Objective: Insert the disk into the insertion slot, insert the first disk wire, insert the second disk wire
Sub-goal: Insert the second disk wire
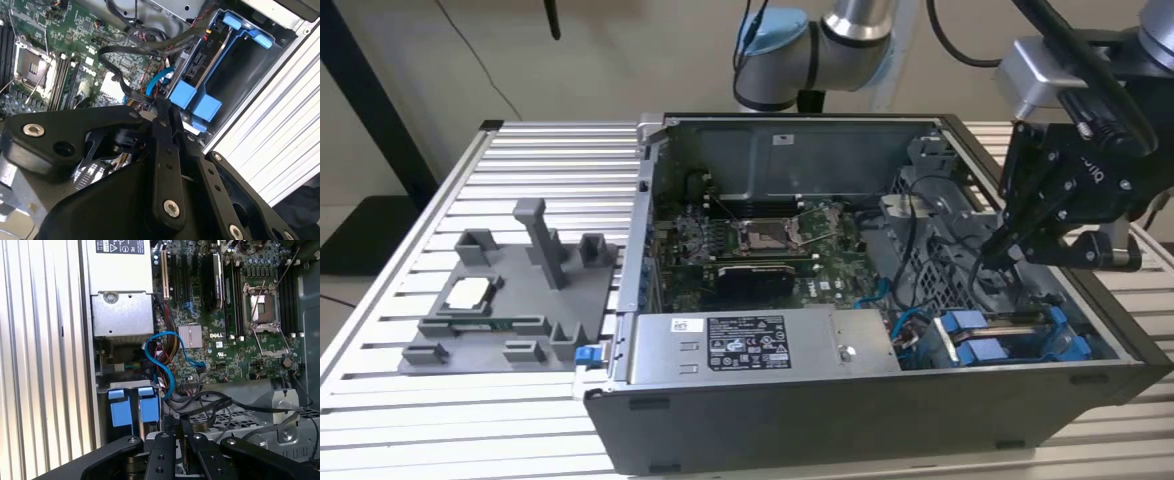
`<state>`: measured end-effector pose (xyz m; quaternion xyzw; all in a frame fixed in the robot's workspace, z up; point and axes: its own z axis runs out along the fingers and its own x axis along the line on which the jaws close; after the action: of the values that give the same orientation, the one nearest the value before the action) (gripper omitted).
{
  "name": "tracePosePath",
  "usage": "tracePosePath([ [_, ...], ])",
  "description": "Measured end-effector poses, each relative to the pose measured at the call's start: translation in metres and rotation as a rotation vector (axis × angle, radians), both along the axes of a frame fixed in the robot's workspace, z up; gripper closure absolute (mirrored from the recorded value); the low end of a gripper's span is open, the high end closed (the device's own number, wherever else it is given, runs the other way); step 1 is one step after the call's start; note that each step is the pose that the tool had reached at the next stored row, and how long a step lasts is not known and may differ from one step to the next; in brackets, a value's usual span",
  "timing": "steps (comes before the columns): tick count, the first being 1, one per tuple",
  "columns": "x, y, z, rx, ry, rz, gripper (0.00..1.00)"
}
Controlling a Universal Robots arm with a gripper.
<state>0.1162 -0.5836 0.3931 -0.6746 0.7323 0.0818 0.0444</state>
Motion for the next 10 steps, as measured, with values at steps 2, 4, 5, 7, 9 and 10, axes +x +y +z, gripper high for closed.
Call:
tracePosePath([
  [2,0.000,0.0000,-0.0019,-0.0001,-0.0128,0.000,0.84],
  [4,0.000,0.0000,-0.0041,0.0000,-0.0259,0.000,0.84],
  [5,0.000,0.0000,-0.0058,0.0000,-0.0289,0.000,0.84],
  [7,0.000,0.0000,-0.0094,-0.0003,-0.0301,0.000,0.84],
  [9,0.000,0.0000,-0.0127,-0.0035,-0.0306,0.000,0.84],
  [10,0.000,0.0000,-0.0136,-0.0082,-0.0310,0.000,0.84],
])
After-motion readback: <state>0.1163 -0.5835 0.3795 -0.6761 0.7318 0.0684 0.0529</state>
